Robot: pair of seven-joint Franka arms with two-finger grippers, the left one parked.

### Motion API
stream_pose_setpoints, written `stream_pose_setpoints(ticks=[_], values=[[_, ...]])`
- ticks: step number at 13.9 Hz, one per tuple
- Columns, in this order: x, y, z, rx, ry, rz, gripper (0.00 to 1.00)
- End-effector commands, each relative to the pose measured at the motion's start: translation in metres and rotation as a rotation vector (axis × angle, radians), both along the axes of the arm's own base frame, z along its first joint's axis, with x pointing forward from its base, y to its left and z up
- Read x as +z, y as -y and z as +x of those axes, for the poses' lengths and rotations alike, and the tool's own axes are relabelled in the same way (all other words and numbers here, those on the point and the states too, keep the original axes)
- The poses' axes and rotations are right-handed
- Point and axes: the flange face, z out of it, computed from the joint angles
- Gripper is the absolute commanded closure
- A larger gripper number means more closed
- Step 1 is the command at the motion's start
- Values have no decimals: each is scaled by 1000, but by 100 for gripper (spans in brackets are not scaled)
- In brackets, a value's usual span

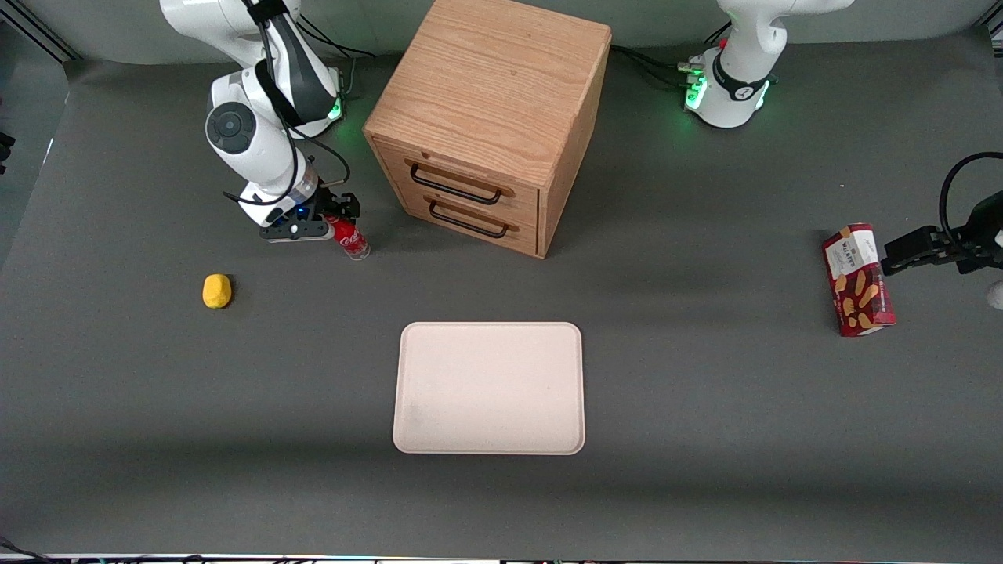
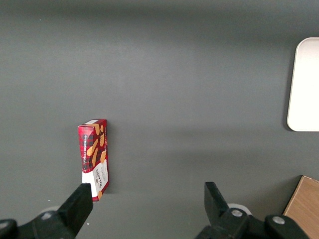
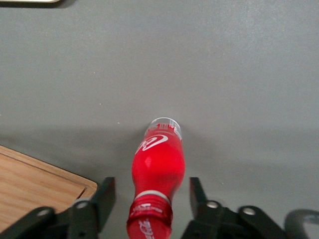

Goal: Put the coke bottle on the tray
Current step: 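Lower the open right gripper around the red bottle and close it, then lift the red bottle and carry it toward the white tray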

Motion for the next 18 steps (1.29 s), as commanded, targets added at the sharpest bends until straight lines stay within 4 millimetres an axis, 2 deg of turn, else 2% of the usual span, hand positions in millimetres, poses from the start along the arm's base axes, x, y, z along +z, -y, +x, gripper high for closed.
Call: stream_pose_setpoints(ticks=[1, 3, 6, 9, 14, 18], values=[[-2, -2, 0, -3, 2, 19, 80], [-3, -2, 0, 1, -1, 19, 99], [-3, -2, 3, 1, -7, 21, 100], [16, -7, 18, 6, 27, 34, 100], [83, -25, 68, 14, 23, 62, 100], [153, -40, 126, 58, 19, 42, 100]])
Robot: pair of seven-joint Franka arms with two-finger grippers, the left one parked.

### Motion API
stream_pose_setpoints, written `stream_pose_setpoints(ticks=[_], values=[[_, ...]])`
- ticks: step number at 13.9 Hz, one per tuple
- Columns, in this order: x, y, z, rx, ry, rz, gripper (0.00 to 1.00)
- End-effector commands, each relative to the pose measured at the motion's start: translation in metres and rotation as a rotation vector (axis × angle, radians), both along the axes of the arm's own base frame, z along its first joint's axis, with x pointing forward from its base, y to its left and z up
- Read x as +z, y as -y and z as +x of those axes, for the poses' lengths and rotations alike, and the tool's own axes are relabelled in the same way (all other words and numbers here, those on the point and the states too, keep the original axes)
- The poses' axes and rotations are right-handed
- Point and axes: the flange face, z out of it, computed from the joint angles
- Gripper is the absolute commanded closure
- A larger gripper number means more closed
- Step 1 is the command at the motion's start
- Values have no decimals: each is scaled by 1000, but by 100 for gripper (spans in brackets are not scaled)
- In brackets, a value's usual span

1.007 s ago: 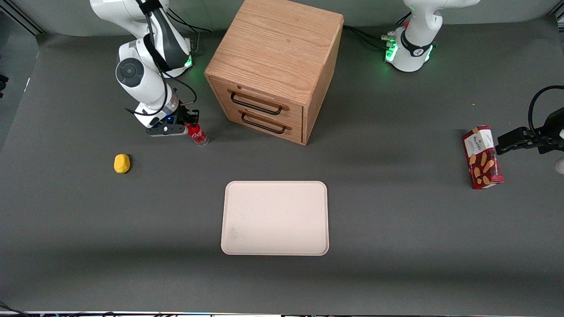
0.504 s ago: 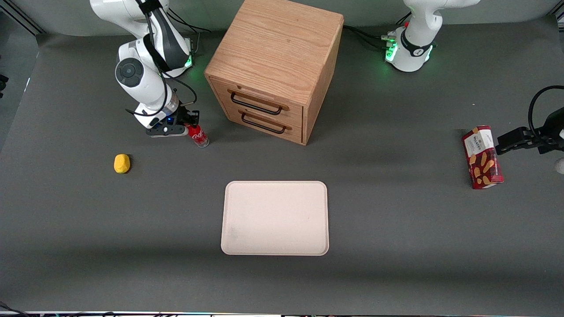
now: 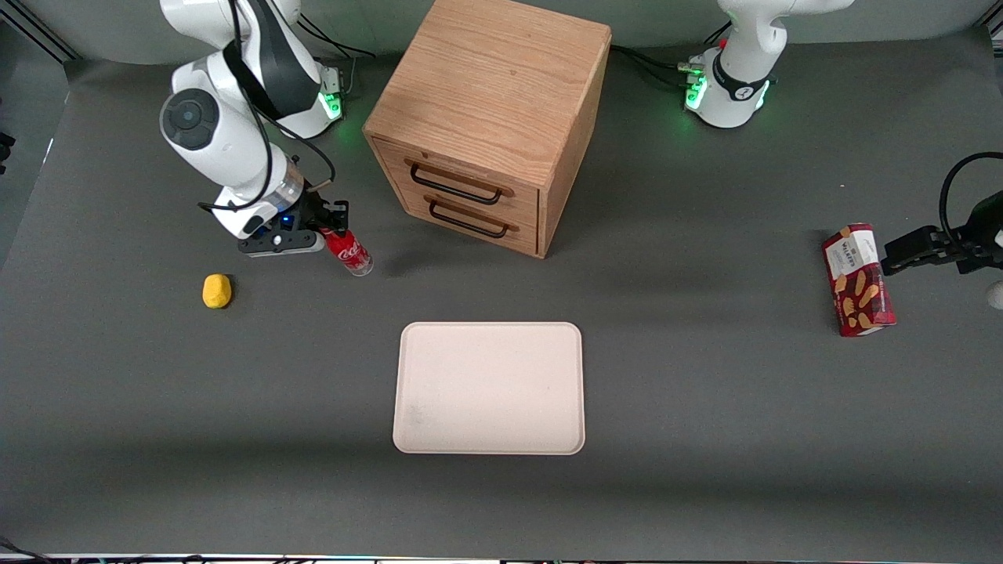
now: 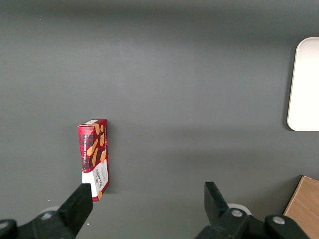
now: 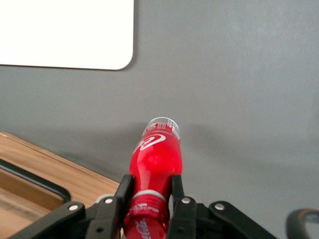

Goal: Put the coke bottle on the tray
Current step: 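Lift the red bottle and carry it toward the white tray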

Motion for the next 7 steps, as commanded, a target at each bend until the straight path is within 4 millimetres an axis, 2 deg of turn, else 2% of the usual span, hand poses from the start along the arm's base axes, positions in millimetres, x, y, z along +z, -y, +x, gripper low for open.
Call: stream_pose_setpoints(ticks=[1, 4, 7], values=[[47, -9, 56, 36, -18, -12, 100], [83, -12, 102, 52, -29, -25, 100], [103, -14, 141, 59, -47, -58, 100]])
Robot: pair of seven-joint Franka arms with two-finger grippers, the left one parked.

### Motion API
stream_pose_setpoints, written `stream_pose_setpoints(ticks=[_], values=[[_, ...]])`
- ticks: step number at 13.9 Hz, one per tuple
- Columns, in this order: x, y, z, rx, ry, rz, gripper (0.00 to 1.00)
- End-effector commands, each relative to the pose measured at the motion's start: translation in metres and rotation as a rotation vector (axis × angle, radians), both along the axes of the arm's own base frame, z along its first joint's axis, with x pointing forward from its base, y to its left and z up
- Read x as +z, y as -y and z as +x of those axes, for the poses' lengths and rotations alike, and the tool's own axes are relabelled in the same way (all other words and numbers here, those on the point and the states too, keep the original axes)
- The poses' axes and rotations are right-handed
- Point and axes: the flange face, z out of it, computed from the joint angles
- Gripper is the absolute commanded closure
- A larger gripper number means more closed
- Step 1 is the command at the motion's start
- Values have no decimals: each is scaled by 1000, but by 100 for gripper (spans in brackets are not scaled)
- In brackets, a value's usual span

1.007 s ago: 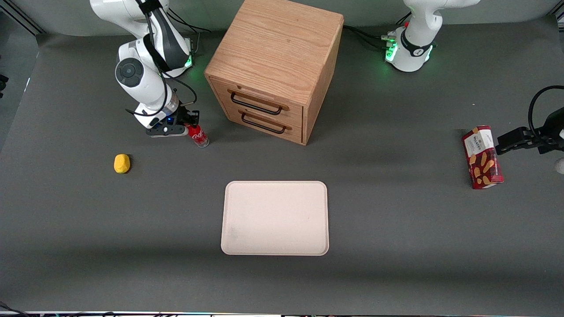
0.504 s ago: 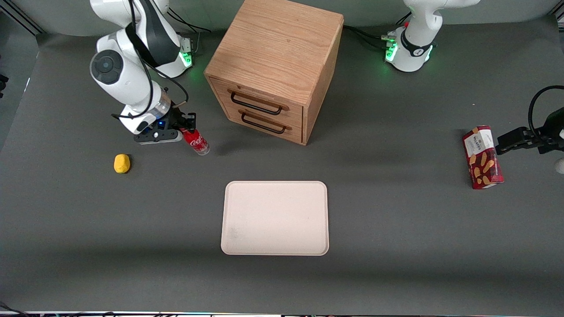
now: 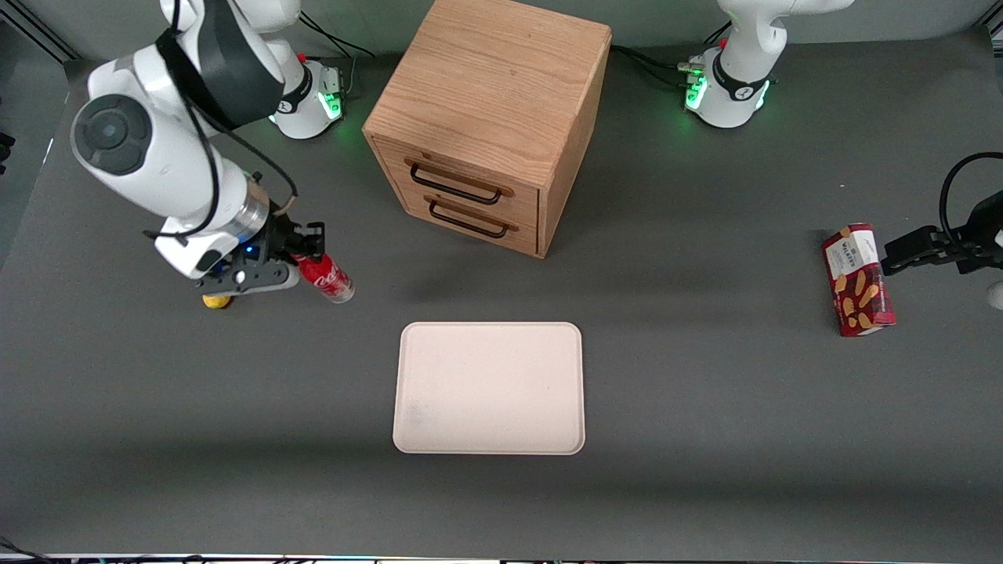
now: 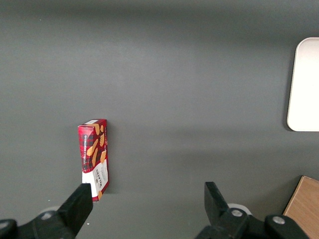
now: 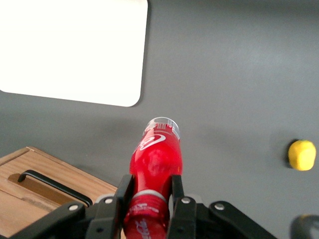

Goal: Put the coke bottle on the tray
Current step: 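Lift the red bottle and carry it toward the white tray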

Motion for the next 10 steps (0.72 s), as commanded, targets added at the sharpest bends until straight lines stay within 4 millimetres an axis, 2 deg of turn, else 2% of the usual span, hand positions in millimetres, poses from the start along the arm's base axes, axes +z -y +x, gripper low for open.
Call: stream_pose_setpoints(ticks=[1, 2, 4, 9, 10], values=[[17, -5, 47, 0, -19, -8, 100], [23, -5, 56, -5, -2, 9, 100], [23, -10, 70, 5, 22, 42, 100], [-7, -48, 102, 53, 122, 62, 100], [-21, -53, 109, 54, 133, 76, 100]])
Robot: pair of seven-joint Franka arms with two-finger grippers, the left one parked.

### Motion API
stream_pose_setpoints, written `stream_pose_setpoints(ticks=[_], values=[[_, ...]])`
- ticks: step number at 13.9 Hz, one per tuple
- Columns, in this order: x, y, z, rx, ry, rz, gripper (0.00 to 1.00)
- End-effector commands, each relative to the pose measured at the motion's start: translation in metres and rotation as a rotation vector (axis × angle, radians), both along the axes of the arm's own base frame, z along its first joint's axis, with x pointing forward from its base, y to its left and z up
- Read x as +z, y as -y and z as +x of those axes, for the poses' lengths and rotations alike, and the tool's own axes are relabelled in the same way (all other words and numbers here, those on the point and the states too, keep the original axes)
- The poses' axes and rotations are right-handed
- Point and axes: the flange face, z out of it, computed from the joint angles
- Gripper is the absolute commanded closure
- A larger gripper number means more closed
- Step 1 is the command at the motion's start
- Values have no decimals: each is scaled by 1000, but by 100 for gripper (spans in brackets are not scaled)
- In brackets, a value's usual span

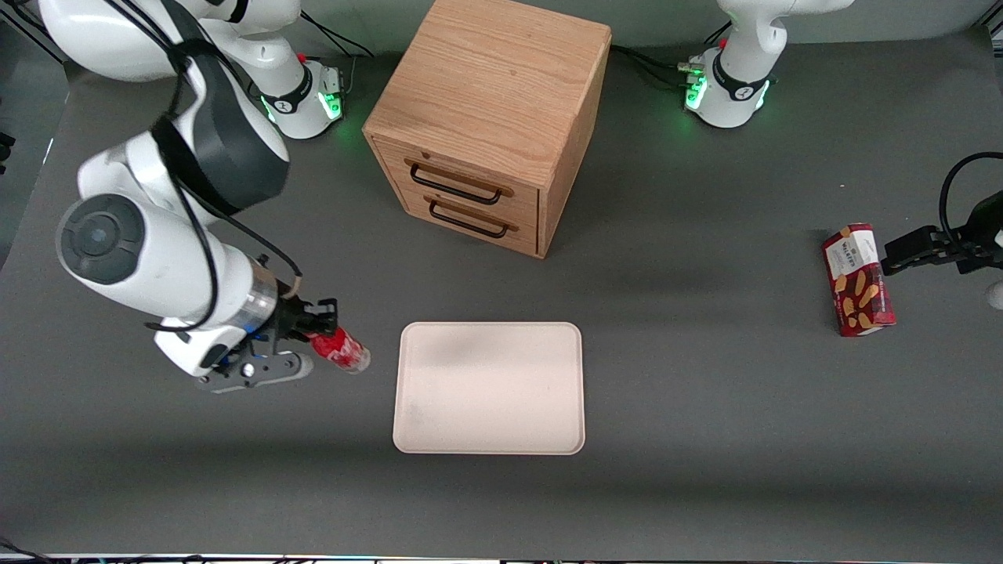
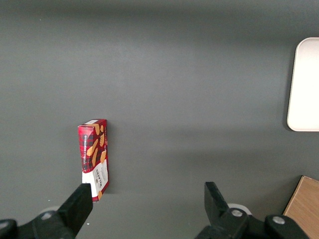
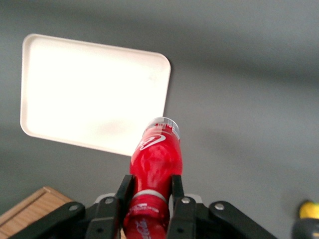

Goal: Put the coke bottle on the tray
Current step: 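Lift the red bottle and carry it toward the white tray, then lower the bottle onto the tray's corner and open the right gripper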

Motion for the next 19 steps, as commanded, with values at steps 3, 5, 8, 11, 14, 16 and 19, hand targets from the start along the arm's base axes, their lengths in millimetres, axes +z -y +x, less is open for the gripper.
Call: stream_pose_setpoints(ticks=[3, 5, 8, 11, 14, 16, 19], values=[[-56, -33, 32, 16, 85, 41, 100], [-87, -47, 40, 41, 128, 17, 100], [-130, -57, 46, 56, 126, 19, 100], [-158, -62, 46, 73, 119, -28, 100], [-170, -62, 43, 77, 99, -36, 100], [-178, -60, 42, 81, 85, -43, 100], [-186, -56, 44, 72, 78, -39, 83]])
